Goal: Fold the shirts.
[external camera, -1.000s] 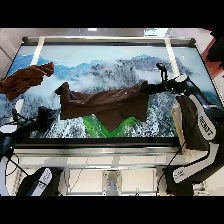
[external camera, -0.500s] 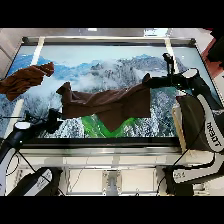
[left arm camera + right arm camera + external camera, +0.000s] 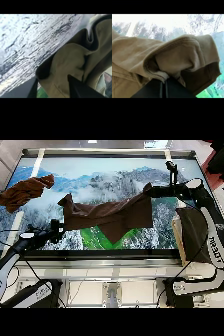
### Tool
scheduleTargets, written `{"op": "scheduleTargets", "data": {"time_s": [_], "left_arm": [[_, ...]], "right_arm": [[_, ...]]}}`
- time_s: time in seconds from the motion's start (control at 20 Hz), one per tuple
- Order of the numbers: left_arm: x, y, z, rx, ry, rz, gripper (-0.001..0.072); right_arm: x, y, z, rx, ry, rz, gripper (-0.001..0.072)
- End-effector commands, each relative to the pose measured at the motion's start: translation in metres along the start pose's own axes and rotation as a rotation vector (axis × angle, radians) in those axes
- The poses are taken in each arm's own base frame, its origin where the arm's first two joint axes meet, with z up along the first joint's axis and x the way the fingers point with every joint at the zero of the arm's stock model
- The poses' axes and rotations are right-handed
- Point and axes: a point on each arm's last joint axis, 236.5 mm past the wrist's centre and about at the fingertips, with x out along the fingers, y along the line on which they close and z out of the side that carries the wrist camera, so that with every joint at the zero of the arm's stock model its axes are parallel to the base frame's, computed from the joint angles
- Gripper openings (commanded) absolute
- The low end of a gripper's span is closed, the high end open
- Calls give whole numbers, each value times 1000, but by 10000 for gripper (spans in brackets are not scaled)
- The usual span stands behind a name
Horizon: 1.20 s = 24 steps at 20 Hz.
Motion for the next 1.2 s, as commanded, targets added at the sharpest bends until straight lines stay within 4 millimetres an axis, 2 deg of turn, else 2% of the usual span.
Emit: {"op": "scheduleTargets", "data": {"time_s": [0.0, 0.05, 0.1, 0.15, 0.2, 0.25, 0.3, 0.4, 0.45, 0.55, 0.65, 0.75, 0.85, 0.95, 1.1, 1.15], "left_arm": [[10, -3, 3, -18, 0, -32, 210], [12, -4, 2, -12, 2, -40, 155], [13, -8, 0, -24, 7, -59, 154], [13, -14, 0, -32, 6, -83, 100], [12, -26, 1, -28, 7, -122, 10], [9, -45, 2, -32, 15, -181, 12], [2, -77, 1, -15, 33, -273, 11], [-32, -165, -1, 136, 52, -538, 11], [-65, -216, -3, 242, 43, -707, 10], [-148, -293, -4, 374, 18, -986, 10], [-241, -337, -11, 533, -12, -1194, 9], [-330, -355, -26, 667, -50, -1339, 9], [-403, -360, -48, 792, -123, -1418, 9], [-460, -360, -79, 905, -209, -1461, 9], [-524, -357, -142, 1074, -306, -1528, 9], [-539, -358, -156, 1132, -395, -1516, 9]], "right_arm": [[-1, 1, 1, 0, -3, 2, 32], [-1, 2, 1, 1, -3, 2, 32], [-1, 1, 1, 15, -4, 2, 32], [-1, 2, 1, 23, -3, 2, 32], [-1, 2, 1, 26, -1, 5, 32], [-1, 5, 0, 43, 2, 16, 31], [-3, 8, -1, 49, 10, 24, 30], [-15, 21, -2, 53, 23, 47, 30], [-29, 32, -2, 58, 30, 59, 30], [-67, 50, 1, 51, 25, 55, 30], [-120, 66, 10, 66, -35, 15, 31], [-183, 89, 26, 54, -173, -40, 30], [-243, 118, 38, -22, -332, -109, 29], [-298, 157, 46, -104, -472, -165, 29], [-359, 233, 61, -264, -641, -149, 28], [-376, 253, 68, -304, -693, -135, 28]]}}
